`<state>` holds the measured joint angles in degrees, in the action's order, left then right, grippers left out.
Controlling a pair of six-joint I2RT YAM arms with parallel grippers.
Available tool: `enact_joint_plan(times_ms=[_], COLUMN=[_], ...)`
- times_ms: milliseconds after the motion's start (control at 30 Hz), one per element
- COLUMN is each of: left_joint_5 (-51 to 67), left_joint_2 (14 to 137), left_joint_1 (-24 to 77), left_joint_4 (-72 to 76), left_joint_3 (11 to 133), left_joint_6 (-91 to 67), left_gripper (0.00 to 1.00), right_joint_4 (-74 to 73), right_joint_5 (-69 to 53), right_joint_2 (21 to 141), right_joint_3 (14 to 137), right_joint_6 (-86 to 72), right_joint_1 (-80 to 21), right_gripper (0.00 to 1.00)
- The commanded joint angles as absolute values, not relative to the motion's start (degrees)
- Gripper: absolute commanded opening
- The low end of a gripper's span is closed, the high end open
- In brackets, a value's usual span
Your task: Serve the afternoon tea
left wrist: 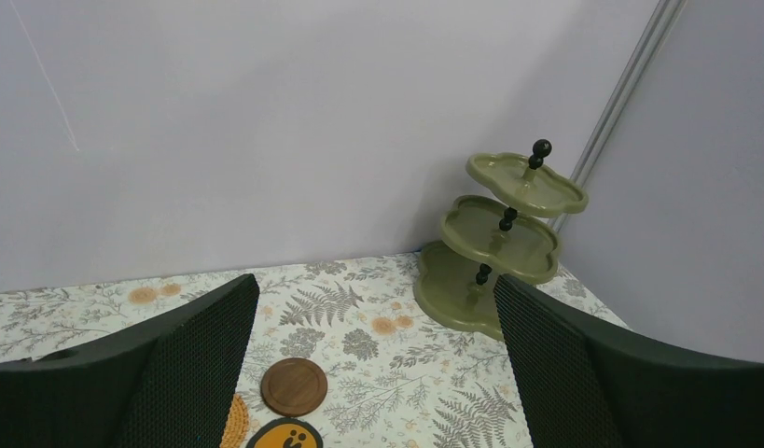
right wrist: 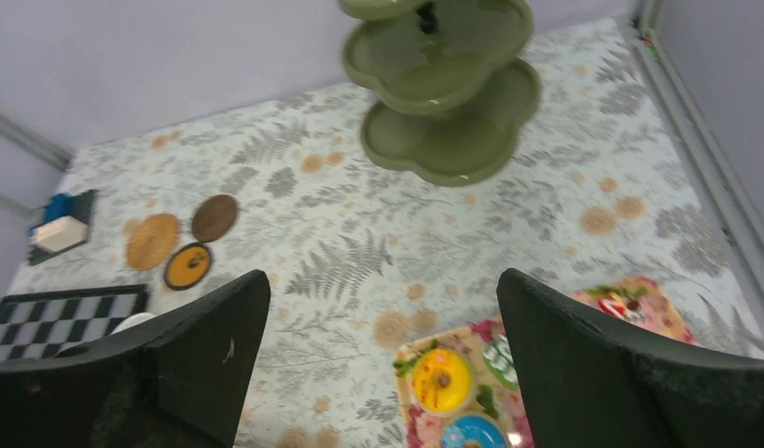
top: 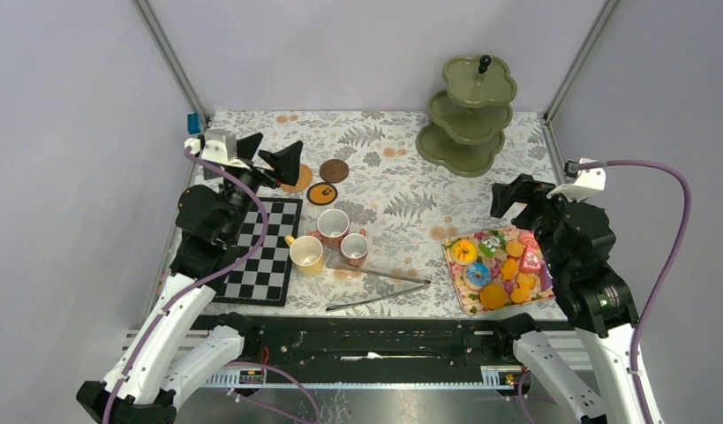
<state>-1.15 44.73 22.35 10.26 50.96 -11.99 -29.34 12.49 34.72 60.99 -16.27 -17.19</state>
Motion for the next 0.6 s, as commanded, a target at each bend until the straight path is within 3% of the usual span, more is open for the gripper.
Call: enact_joint_plan(times_ms=[0, 100, 267, 333, 567], left_joint_5=[0.26, 0.2, 0.34, 0.43, 0.67], left_joint_2=[44.95, 45.13, 45.4, 45.52, 45.7], left_joint_1=[22.41, 22.58, 22.63, 22.68, 22.76], left_joint_4=[13.45, 13.45, 13.49, 13.45, 13.45], left_joint_3=[51.5, 51.5, 51.59, 51.59, 51.52], left_joint_6=[-11.43, -11.43, -11.69, -11.78, -12.02], left_gripper=[0.99, 0.99, 0.99, 0.99, 0.99], right_joint_4=[-32.92, -32.44, -30.33, -31.13, -27.3], right_joint_5=[26.94, 28.54, 5.59, -8.04, -35.61], right_joint_2=[34.43, 31.12, 27.57, 29.17, 38.72], right_joint_3=[58.16, 55.05, 49.27, 48.88, 47.64], right_joint_6=[-16.41, -14.29, -7.58, -4.35, -4.56], right_joint_1=[-16.96, -16.97, -16.96, -17.12, -21.8], right_gripper=[0.98, 0.98, 0.98, 0.98, 0.98])
